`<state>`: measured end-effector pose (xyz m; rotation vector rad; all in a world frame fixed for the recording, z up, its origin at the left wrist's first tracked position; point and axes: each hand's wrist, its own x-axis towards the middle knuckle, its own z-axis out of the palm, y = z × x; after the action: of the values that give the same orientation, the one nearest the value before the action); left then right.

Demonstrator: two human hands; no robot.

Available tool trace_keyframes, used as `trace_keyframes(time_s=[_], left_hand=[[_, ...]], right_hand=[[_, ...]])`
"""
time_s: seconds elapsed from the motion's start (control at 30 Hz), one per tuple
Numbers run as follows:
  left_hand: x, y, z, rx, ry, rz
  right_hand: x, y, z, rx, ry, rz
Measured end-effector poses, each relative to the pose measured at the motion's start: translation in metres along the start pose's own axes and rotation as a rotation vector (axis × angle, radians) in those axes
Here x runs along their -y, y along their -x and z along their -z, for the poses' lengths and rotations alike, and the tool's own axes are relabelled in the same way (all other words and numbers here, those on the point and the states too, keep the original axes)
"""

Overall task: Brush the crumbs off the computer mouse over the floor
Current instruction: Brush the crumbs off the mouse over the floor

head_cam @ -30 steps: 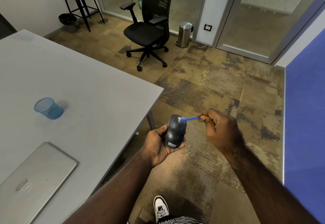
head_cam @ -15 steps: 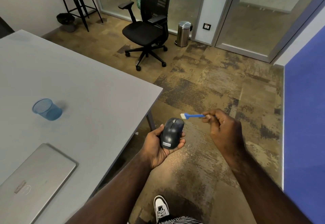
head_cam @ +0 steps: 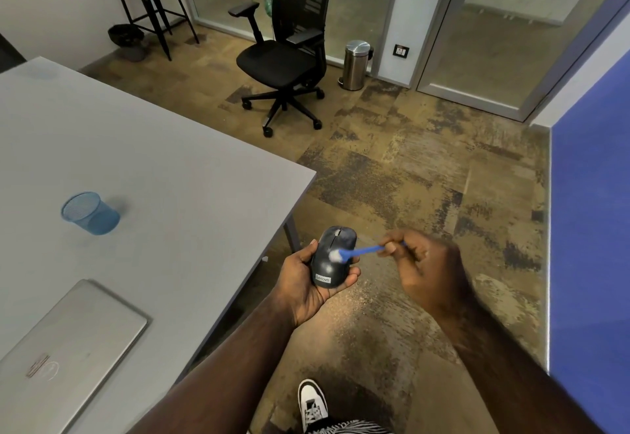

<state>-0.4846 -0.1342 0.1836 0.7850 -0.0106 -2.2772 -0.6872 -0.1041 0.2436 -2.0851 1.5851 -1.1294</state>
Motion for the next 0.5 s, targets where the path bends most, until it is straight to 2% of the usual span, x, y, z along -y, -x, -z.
trace_keyframes(time_s=[0.07,0.1,0.23,0.3,0.5], left_hand=[[0.001,0.0,-0.001,-0.013,0.008,-0.012],[0.0,-0.001,-0.002,-0.015,0.016,-0.014],[-0.003,0.0,-0.001,0.024,0.028,0.01],[-0.004,0.001,0.001,0.03,0.031,0.021],[-0.003,-0.001,0.003,-0.027,0.014,-0.011]], right_hand=[[0.006,0.004,-0.003,0.11,-0.016,0.069],[0.006,0.004,-0.004,0.102,0.0,0.056],[-0.009,-0.007,-0.002,-0.159,0.113,-0.126],[-0.012,-0.008,0.0,-0.193,0.149,-0.136],[0.002,0.002,-0.001,0.11,-0.023,0.036]])
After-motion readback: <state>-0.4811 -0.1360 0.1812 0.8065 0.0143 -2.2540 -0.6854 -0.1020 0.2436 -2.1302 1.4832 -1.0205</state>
